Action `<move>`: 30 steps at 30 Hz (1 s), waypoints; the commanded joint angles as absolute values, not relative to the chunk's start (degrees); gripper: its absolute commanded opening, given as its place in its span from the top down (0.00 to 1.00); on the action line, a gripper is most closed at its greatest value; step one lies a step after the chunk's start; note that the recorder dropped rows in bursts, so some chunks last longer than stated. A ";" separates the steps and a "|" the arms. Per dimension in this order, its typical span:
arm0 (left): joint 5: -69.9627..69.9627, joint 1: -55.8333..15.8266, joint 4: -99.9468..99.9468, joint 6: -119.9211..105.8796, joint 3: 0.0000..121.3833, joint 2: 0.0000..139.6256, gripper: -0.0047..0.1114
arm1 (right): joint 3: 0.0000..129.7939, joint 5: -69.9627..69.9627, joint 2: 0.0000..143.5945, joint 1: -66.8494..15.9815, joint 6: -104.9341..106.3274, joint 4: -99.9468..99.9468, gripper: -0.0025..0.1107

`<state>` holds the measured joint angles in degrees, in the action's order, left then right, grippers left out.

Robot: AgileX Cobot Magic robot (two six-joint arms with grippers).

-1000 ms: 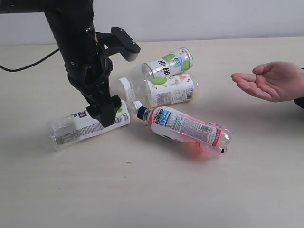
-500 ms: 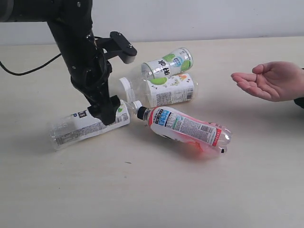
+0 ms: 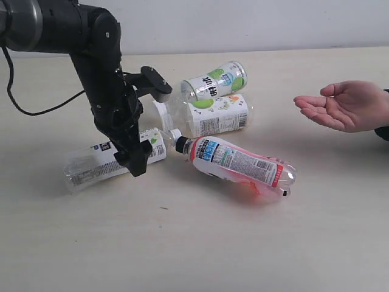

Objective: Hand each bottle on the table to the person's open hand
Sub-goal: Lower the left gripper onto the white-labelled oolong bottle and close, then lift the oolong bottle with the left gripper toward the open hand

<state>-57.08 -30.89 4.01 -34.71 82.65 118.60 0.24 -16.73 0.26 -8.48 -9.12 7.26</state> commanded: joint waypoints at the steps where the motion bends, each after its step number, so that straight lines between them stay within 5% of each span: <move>1: -55.87 -30.83 4.02 -34.89 82.53 119.89 0.11 | 0.00 -16.40 0.00 -8.21 -8.68 7.62 0.98; 15: -53.65 -30.83 3.31 -34.89 82.53 122.61 0.14 | 0.00 -16.20 0.00 -8.21 -8.68 7.62 0.98; 18: -53.85 -30.83 3.20 -34.89 82.53 122.61 0.26 | 0.00 -16.20 0.00 -8.21 -8.68 7.62 0.98; 28: -56.95 -30.83 2.78 -35.39 82.53 122.61 0.94 | 0.00 -16.20 0.00 -8.21 -8.68 7.62 0.98; 30: -57.50 -30.83 2.00 -35.34 82.53 122.61 0.96 | 0.00 -16.20 0.00 -8.21 -8.68 7.62 0.98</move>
<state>-56.29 -30.89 3.07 -35.17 82.65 122.98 0.24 -16.73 0.26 -8.48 -9.12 7.26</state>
